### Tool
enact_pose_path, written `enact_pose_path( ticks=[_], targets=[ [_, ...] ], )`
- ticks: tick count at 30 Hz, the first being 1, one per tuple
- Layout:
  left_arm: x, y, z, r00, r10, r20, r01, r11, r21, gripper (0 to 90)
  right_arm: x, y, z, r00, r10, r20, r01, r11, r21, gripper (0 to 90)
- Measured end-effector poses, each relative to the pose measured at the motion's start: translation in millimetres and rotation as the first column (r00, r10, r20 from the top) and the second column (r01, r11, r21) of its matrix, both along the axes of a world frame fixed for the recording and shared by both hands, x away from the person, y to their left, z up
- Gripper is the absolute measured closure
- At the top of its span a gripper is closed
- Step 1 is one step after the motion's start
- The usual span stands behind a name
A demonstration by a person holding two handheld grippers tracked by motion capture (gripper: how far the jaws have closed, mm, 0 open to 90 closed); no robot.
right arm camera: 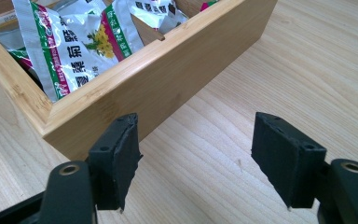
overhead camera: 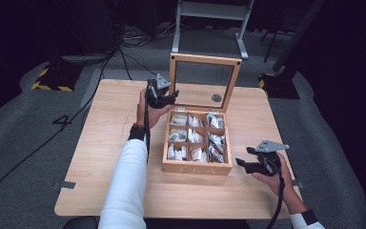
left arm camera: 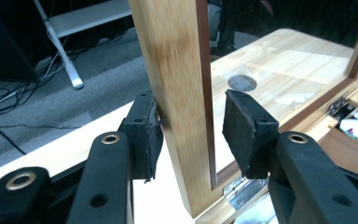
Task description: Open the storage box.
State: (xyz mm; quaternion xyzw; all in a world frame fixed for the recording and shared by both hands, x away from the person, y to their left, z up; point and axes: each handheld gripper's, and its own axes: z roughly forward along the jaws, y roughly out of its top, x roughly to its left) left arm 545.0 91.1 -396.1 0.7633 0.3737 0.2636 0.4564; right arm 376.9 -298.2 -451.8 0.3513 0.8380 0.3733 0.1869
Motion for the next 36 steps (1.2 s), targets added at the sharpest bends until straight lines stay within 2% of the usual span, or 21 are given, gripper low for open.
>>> enact_pose_path(
  ticks=[4, 7, 12, 14, 19, 22, 24, 26, 31, 33, 36],
  targets=[
    [0.1, 2.2, -6.6, 0.9997, -0.005, -0.026, 0.005, 1.0000, 0.003, 56.0, 0.3, 0.4, -0.7, 1.0000, 0.000, -0.002, 0.000, 1.000, -0.004, 32.4],
    [0.0, 2.8, -9.5, 0.9995, -0.002, -0.030, 0.002, 1.0000, -0.001, 55.8, 0.4, 0.4, -1.0, 1.0000, 0.002, -0.002, -0.002, 1.000, -0.005, 32.4],
    [0.4, 4.1, -18.0, 0.9984, 0.008, -0.056, -0.007, 0.9999, 0.010, 55.5, 0.1, 1.3, -1.4, 1.0000, 0.004, -0.004, -0.004, 1.000, -0.010, 32.3],
    [0.8, 4.4, -23.4, 0.9973, 0.001, -0.073, 0.001, 0.9996, 0.027, 56.2, 0.2, 1.4, -1.6, 1.0000, 0.004, -0.005, -0.004, 1.000, -0.010, 32.3],
    [0.0, 6.6, -27.5, 0.9970, -0.006, -0.077, 0.006, 1.0000, 0.000, 56.7, 0.7, 1.3, -2.4, 1.0000, 0.002, -0.007, -0.002, 1.000, -0.012, 32.3],
    [-0.8, 5.1, -30.1, 0.9967, -0.003, -0.081, 0.004, 0.9999, 0.015, 56.6, 0.7, 1.8, -3.0, 0.9999, 0.003, -0.010, -0.003, 1.000, -0.014, 32.3],
    [-1.4, 5.4, -32.9, 0.9965, -0.005, -0.084, 0.006, 1.0000, 0.008, 56.3, 0.6, 2.3, -3.2, 0.9999, 0.006, -0.008, -0.006, 1.000, -0.017, 32.2],
    [-2.1, 5.9, -37.3, 0.9952, -0.013, -0.097, 0.016, 0.9995, 0.029, 56.5, 0.7, 2.3, -3.4, 0.9999, 0.006, -0.009, -0.006, 1.000, -0.016, 32.2],
    [-2.7, 5.7, -39.3, 0.9942, -0.019, -0.106, 0.022, 0.9994, 0.025, 54.3, 0.7, 2.1, -3.3, 1.0000, 0.005, -0.009, -0.005, 1.000, -0.017, 32.2],
    [-3.6, 5.4, -36.7, 0.9943, -0.021, -0.105, 0.027, 0.9983, 0.051, 53.2, 0.7, 2.1, -3.4, 0.9999, 0.006, -0.009, -0.006, 1.000, -0.016, 32.3],
    [-10.2, 8.5, -26.9, 0.9955, -0.038, -0.086, 0.043, 0.9971, 0.062, 48.3, 1.2, 1.7, -3.5, 0.9999, 0.007, -0.010, -0.007, 1.000, -0.018, 32.3]
  ],
)
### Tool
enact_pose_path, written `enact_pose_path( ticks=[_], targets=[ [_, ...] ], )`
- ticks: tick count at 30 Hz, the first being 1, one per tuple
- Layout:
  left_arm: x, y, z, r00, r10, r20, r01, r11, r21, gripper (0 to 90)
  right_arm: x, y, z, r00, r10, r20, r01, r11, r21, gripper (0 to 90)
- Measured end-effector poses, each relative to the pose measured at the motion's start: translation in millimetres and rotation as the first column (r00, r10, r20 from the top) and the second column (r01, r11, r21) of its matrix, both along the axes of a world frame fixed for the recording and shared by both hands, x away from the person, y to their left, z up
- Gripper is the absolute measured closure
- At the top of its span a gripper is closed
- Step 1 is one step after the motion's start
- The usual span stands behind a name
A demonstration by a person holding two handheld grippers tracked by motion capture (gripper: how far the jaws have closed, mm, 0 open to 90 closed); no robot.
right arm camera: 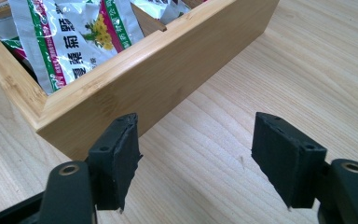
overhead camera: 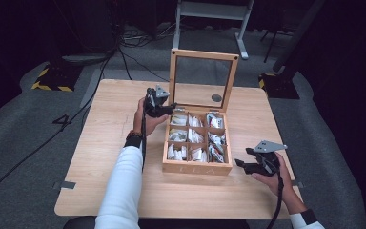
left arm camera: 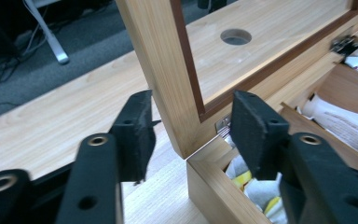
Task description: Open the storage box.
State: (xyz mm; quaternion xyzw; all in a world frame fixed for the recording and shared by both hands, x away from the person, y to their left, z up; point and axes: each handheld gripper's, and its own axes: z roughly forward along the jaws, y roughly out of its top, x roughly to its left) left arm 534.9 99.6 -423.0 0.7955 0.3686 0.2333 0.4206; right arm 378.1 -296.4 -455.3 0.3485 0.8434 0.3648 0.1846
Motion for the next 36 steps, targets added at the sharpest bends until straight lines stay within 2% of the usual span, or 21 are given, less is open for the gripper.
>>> enact_pose_path(
  ticks=[3, 4, 5, 6, 8, 11, 14, 15, 16, 17, 20, 23, 24, 25, 26, 27, 28, 30, 33, 36],
  targets=[
    [-4.2, 2.5, 5.7, 1.0000, 0.002, 0.008, -0.002, 0.9998, 0.020, 44.8, 0.1, 0.1, 0.0, 1.0000, 0.000, 0.000, 0.000, 1.000, -0.002, 32.2],
    [-9.2, 4.7, 10.4, 1.0000, 0.004, 0.009, -0.004, 0.9993, 0.037, 38.3, -0.3, 0.4, 0.5, 1.0000, 0.000, 0.003, 0.000, 1.000, -0.003, 32.3],
    [-9.2, 4.7, 10.4, 1.0000, 0.004, 0.009, -0.004, 0.9993, 0.037, 36.2, -0.3, 0.4, 0.5, 1.0000, 0.000, 0.003, 0.000, 1.000, -0.003, 32.3],
    [-11.6, 5.9, 12.5, 1.0000, -0.001, 0.009, 0.000, 0.9989, 0.047, 36.2, -0.6, 0.6, 0.9, 1.0000, 0.001, 0.004, -0.001, 1.000, -0.002, 32.3],
    [-20.1, 10.3, 17.9, 0.9998, -0.016, 0.013, 0.015, 0.9971, 0.075, 30.6, -1.1, 1.0, 2.0, 1.0000, 0.003, 0.005, -0.003, 1.000, 0.000, 32.3],
    [-25.8, 13.9, 20.6, 0.9996, -0.026, 0.005, 0.026, 0.9966, 0.078, 27.4, -1.1, 0.9, 2.5, 1.0000, 0.003, 0.006, -0.003, 1.000, -0.001, 32.4],
    [-37.7, 21.0, 22.1, 0.9995, -0.032, 0.004, 0.031, 0.9928, 0.115, 21.5, -1.4, -0.2, 4.8, 0.9999, 0.004, 0.015, -0.004, 1.000, 0.002, 32.6],
    [-37.7, 21.0, 22.1, 0.9995, -0.032, 0.004, 0.031, 0.9928, 0.115, 20.0, -1.5, -0.7, 5.5, 0.9999, 0.002, 0.015, -0.002, 1.000, 0.004, 32.6],
    [-44.6, 24.4, 23.0, 0.9989, -0.047, 0.002, 0.047, 0.9897, 0.135, 17.8, -1.3, -1.3, 6.2, 0.9999, 0.003, 0.017, -0.003, 1.000, 0.005, 32.7],
    [-44.6, 24.4, 23.0, 0.9989, -0.047, 0.002, 0.047, 0.9897, 0.135, 17.4, -1.3, -1.3, 6.2, 0.9999, 0.003, 0.017, -0.003, 1.000, 0.005, 32.7],
    [-58.8, 31.5, 24.2, 0.9974, -0.072, 0.009, 0.069, 0.9847, 0.160, 16.9, -1.6, -3.1, 10.2, 0.9996, -0.001, 0.027, 0.000, 1.000, 0.017, 32.9],
    [-65.3, 34.8, 23.2, 0.9965, -0.083, 0.006, 0.081, 0.9841, 0.158, 17.0, -2.3, -3.6, 13.1, 0.9992, -0.009, 0.040, 0.008, 1.000, 0.028, 33.7],
    [-71.8, 37.4, 21.6, 0.9958, -0.091, 0.004, 0.089, 0.9800, 0.178, 17.0, -2.6, -4.1, 15.7, 0.9988, -0.013, 0.047, 0.011, 0.999, 0.039, 33.9],
    [-71.8, 37.4, 21.6, 0.9958, -0.091, 0.004, 0.089, 0.9800, 0.178, 17.0, -2.6, -4.1, 15.7, 0.9988, -0.013, 0.047, 0.011, 0.999, 0.039, 33.9],
    [-78.3, 39.3, 19.0, 0.9951, -0.099, 0.003, 0.097, 0.9764, 0.193, 17.0, -3.1, -3.4, 18.3, 0.9984, -0.009, 0.056, 0.007, 0.999, 0.039, 33.9],
    [-78.3, 39.3, 19.0, 0.9951, -0.099, 0.003, 0.097, 0.9764, 0.193, 17.0, -3.1, -3.4, 18.3, 0.9984, -0.009, 0.056, 0.007, 0.999, 0.039, 33.9],
    [-84.5, 41.8, 15.4, 0.9949, -0.101, 0.005, 0.097, 0.9740, 0.205, 17.0, -3.8, -2.3, 21.6, 0.9979, -0.003, 0.064, 0.000, 0.999, 0.041, 33.9],
    [-87.3, 43.1, 13.2, 0.9947, -0.103, -0.001, 0.101, 0.9734, 0.206, 17.0, -4.8, -1.3, 26.2, 0.9974, 0.003, 0.072, -0.006, 0.999, 0.045, 33.9],
    [-94.6, 48.2, 7.1, 0.9938, -0.110, -0.012, 0.110, 0.9670, 0.230, 17.1, -6.1, 0.5, 31.3, 0.9967, 0.008, 0.081, -0.013, 0.998, 0.058, 33.9],
    [-102.9, 53.6, -0.3, 0.9936, -0.110, -0.027, 0.113, 0.9672, 0.227, 17.1, -8.5, 5.7, 35.6, 0.9953, 0.028, 0.093, -0.033, 0.998, 0.059, 33.9]
  ],
)
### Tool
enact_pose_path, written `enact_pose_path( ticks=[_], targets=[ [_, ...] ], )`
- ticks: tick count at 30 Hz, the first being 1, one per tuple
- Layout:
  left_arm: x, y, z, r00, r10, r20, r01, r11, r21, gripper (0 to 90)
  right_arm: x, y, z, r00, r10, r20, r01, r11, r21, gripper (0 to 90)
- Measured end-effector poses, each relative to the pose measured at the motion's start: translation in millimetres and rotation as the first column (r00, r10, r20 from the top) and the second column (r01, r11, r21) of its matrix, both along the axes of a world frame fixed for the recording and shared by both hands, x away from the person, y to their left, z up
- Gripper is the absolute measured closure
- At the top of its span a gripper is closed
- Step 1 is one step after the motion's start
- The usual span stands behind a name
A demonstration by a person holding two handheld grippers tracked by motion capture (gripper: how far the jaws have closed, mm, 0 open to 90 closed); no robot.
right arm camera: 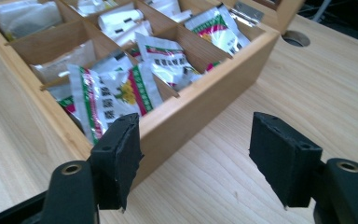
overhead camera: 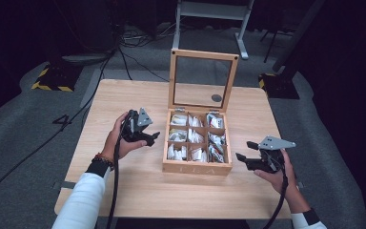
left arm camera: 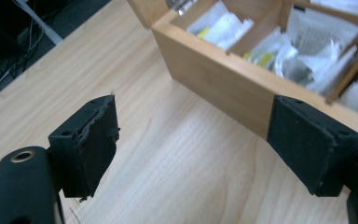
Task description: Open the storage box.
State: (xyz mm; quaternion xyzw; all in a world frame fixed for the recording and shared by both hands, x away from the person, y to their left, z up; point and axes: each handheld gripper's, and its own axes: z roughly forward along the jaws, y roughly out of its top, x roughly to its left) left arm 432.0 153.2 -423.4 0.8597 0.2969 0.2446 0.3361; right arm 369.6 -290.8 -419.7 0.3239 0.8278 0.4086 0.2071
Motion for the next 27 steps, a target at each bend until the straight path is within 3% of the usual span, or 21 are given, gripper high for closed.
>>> enact_pose_path(
  ticks=[3, 4, 10, 13, 14, 15, 16, 19, 20, 22, 24, 27],
  targets=[
    [-8.5, 3.3, -9.6, 0.9998, -0.006, -0.020, 0.007, 0.9999, 0.010, 17.4, -2.3, 7.5, 3.7, 0.9997, 0.025, 0.008, -0.025, 1.000, -0.002, 33.9],
    [-16.1, 4.3, -18.0, 0.9994, -0.020, -0.029, 0.021, 0.9992, 0.033, 17.3, -3.2, 12.8, 5.5, 0.9991, 0.040, 0.014, -0.040, 0.999, 0.000, 33.9],
    [-37.3, 10.2, -39.6, 0.9950, -0.055, -0.083, 0.058, 0.9979, 0.028, 17.3, -4.0, 29.1, 6.2, 0.9966, 0.083, 0.005, -0.083, 0.997, -0.005, 33.7],
    [-42.3, 11.7, -43.7, 0.9943, -0.058, -0.090, 0.062, 0.9974, 0.037, 17.3, -4.2, 34.7, 6.4, 0.9955, 0.095, 0.002, -0.095, 0.995, -0.007, 33.6],
    [-45.2, 13.5, -45.9, 0.9915, -0.059, -0.116, 0.064, 0.9973, 0.035, 17.0, -4.3, 40.1, 6.6, 0.9943, 0.106, 0.002, -0.106, 0.994, -0.010, 33.4],
    [-45.2, 13.5, -45.9, 0.9915, -0.059, -0.116, 0.064, 0.9973, 0.035, 17.1, -4.3, 40.1, 6.6, 0.9943, 0.106, 0.002, -0.106, 0.994, -0.010, 33.4],
    [-47.5, 17.6, -46.3, 0.9869, -0.063, -0.148, 0.062, 0.9980, -0.013, 17.1, -4.3, 45.7, 6.3, 0.9929, 0.119, -0.001, -0.119, 0.993, -0.013, 33.3],
    [-51.2, 20.8, -47.0, 0.9895, -0.057, -0.133, 0.055, 0.9983, -0.019, 17.1, -4.1, 51.0, 5.6, 0.9913, 0.132, -0.003, -0.132, 0.991, -0.018, 33.2],
    [-55.3, 21.3, -51.1, 0.9908, -0.051, -0.125, 0.053, 0.9986, 0.009, 17.6, -3.4, 55.7, 4.2, 0.9898, 0.142, -0.009, -0.142, 0.990, -0.020, 33.1],
    [-56.0, 21.5, -53.7, 0.9882, -0.057, -0.143, 0.059, 0.9982, 0.013, 17.1, -3.0, 57.7, 3.7, 0.9891, 0.147, -0.012, -0.147, 0.989, -0.023, 33.1],
    [-56.9, 23.1, -56.4, 0.9792, -0.073, -0.189, 0.074, 0.9973, -0.003, 17.4, -1.9, 63.1, 1.9, 0.9880, 0.153, -0.020, -0.154, 0.988, -0.029, 33.0],
    [-64.0, 22.3, -61.6, 0.9849, -0.067, -0.160, 0.072, 0.9970, 0.028, 16.9, -1.4, 66.1, 0.6, 0.9872, 0.157, -0.025, -0.158, 0.987, -0.039, 32.9]
  ],
)
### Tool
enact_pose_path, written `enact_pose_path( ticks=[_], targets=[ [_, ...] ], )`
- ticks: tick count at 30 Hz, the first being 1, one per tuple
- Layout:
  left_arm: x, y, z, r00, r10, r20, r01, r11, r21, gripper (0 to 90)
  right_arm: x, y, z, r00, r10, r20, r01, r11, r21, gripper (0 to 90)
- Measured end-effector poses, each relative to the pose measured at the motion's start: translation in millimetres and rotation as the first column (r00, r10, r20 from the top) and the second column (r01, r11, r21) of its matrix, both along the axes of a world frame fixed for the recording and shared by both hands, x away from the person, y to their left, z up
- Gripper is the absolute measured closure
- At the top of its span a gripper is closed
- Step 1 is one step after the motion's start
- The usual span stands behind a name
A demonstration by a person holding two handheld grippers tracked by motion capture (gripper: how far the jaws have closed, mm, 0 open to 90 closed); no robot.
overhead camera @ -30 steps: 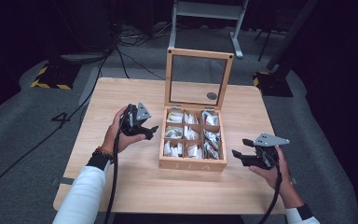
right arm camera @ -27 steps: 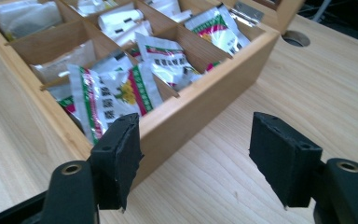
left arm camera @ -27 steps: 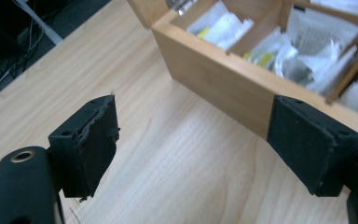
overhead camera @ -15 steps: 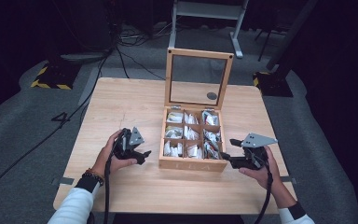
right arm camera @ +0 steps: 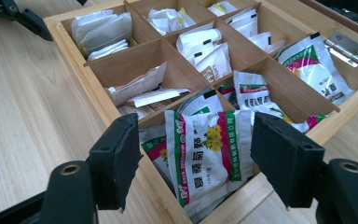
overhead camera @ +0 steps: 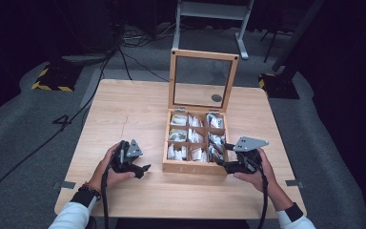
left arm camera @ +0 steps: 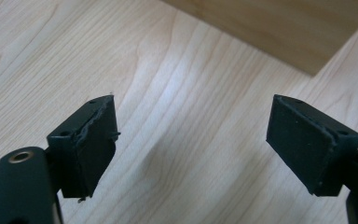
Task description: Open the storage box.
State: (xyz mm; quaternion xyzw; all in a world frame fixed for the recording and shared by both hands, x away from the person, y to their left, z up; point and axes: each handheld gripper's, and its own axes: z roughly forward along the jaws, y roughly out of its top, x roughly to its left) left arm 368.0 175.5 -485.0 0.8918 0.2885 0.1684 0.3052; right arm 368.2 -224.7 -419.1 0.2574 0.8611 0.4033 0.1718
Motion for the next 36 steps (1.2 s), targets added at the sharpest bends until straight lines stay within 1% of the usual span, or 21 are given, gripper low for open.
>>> enact_pose_path(
  ticks=[2, 4, 5, 6, 7, 8, 9, 10, 11, 12, 13, 18, 19, 22, 25, 27, 28, 29, 30, 32, 36],
  targets=[
    [-3.4, -0.1, -4.4, 0.9998, -0.007, -0.020, 0.007, 1.0000, -0.001, 16.8, 1.0, 2.6, -1.7, 1.0000, 0.000, -0.003, 0.000, 1.000, -0.011, 32.9],
    [-7.9, -0.3, -8.5, 0.9999, -0.009, -0.015, 0.009, 0.9999, 0.008, 16.8, 3.2, 4.9, -4.3, 1.0000, 0.003, -0.008, -0.003, 1.000, -0.025, 32.9],
    [-11.2, 1.0, -10.1, 0.9998, -0.009, -0.017, 0.009, 0.9999, -0.012, 17.2, 5.8, 6.6, -6.6, 0.9999, -0.006, -0.015, 0.006, 0.999, -0.031, 32.9],
    [-11.2, 1.0, -10.1, 0.9998, -0.009, -0.017, 0.009, 0.9999, -0.012, 17.1, 5.8, 6.6, -6.6, 0.9999, -0.006, -0.015, 0.006, 0.999, -0.031, 32.9],
    [-12.6, 2.0, -11.3, 0.9991, -0.009, -0.041, 0.008, 0.9993, -0.036, 17.1, 8.4, 8.4, -8.6, 0.9998, -0.014, -0.016, 0.013, 0.999, -0.043, 33.3],
    [-12.6, 2.0, -11.3, 0.9991, -0.009, -0.041, 0.008, 0.9993, -0.036, 17.1, 8.4, 8.4, -8.6, 0.9998, -0.014, -0.016, 0.013, 0.999, -0.043, 33.3],
    [-14.9, 3.6, -13.6, 0.9994, 0.003, -0.034, -0.005, 0.9982, -0.060, 17.1, 10.3, 9.9, -10.0, 0.9996, -0.025, -0.014, 0.025, 0.998, -0.055, 34.5],
    [-14.9, 3.6, -13.6, 0.9994, 0.003, -0.034, -0.005, 0.9982, -0.060, 17.2, 10.3, 9.9, -10.0, 0.9996, -0.025, -0.014, 0.025, 0.998, -0.055, 34.5],
    [-15.0, 6.9, -16.4, 0.9987, 0.011, -0.050, -0.016, 0.9952, -0.097, 17.1, 12.1, 10.7, -10.8, 0.9994, -0.033, -0.009, 0.033, 0.997, -0.069, 35.3],
    [-15.0, 6.9, -16.4, 0.9987, 0.011, -0.050, -0.016, 0.9952, -0.097, 16.9, 13.0, 11.2, -11.5, 0.9990, -0.043, -0.008, 0.042, 0.996, -0.080, 35.7],
    [-14.5, 9.8, -19.0, 0.9973, 0.025, -0.069, -0.033, 0.9911, -0.129, 16.9, 13.8, 11.6, -12.4, 0.9987, -0.050, -0.009, 0.049, 0.994, -0.094, 36.4],
    [-16.0, 10.0, -19.2, 0.9969, 0.037, -0.069, -0.046, 0.9901, -0.132, 16.8, 15.0, 13.0, -14.9, 0.9984, -0.056, -0.002, 0.055, 0.990, -0.126, 39.8],
    [-16.1, 9.9, -19.4, 0.9969, 0.039, -0.068, -0.048, 0.9899, -0.133, 16.8, 15.8, 14.5, -15.8, 0.9987, -0.050, -0.005, 0.049, 0.989, -0.143, 43.0],
    [-16.2, 10.0, -19.2, 0.9966, 0.041, -0.071, -0.050, 0.9899, -0.132, 16.8, 17.7, 16.2, -16.6, 0.9987, -0.050, -0.011, 0.047, 0.986, -0.157, 46.3],
    [-16.2, 10.0, -19.2, 0.9967, 0.041, -0.071, -0.050, 0.9900, -0.132, 16.8, 18.9, 16.5, -17.2, 0.9988, -0.035, -0.034, 0.029, 0.987, -0.157, 57.0],
    [-16.1, 10.0, -19.2, 0.9965, 0.039, -0.073, -0.049, 0.9898, -0.134, 16.8, 17.1, 16.1, -17.0, 0.9987, -0.017, -0.049, 0.010, 0.988, -0.156, 67.0],
    [-16.1, 10.0, -19.2, 0.9965, 0.039, -0.073, -0.049, 0.9898, -0.134, 16.8, 17.1, 16.1, -17.0, 0.9987, -0.017, -0.049, 0.010, 0.988, -0.156, 67.0],
    [-15.7, 10.1, -19.3, 0.9966, 0.036, -0.074, -0.046, 0.9898, -0.135, 16.8, 15.1, 16.2, -17.0, 0.9989, -0.018, -0.042, 0.010, 0.987, -0.162, 74.3],
    [-15.5, 10.2, -19.3, 0.9967, 0.033, -0.075, -0.043, 0.9899, -0.135, 16.8, 15.1, 16.2, -17.0, 0.9989, -0.018, -0.042, 0.010, 0.987, -0.162, 74.3],
    [-13.7, 10.3, -19.3, 0.9972, 0.022, -0.071, -0.031, 0.9906, -0.133, 16.4, 14.6, 14.2, -17.7, 0.9991, -0.027, -0.034, 0.021, 0.987, -0.162, 80.1],
    [-12.3, 10.4, -19.1, 0.9975, 0.010, -0.070, -0.019, 0.9915, -0.129, 16.2, 14.2, 12.0, -18.5, 0.9992, -0.029, -0.027, 0.024, 0.988, -0.153, 82.7]
  ],
)
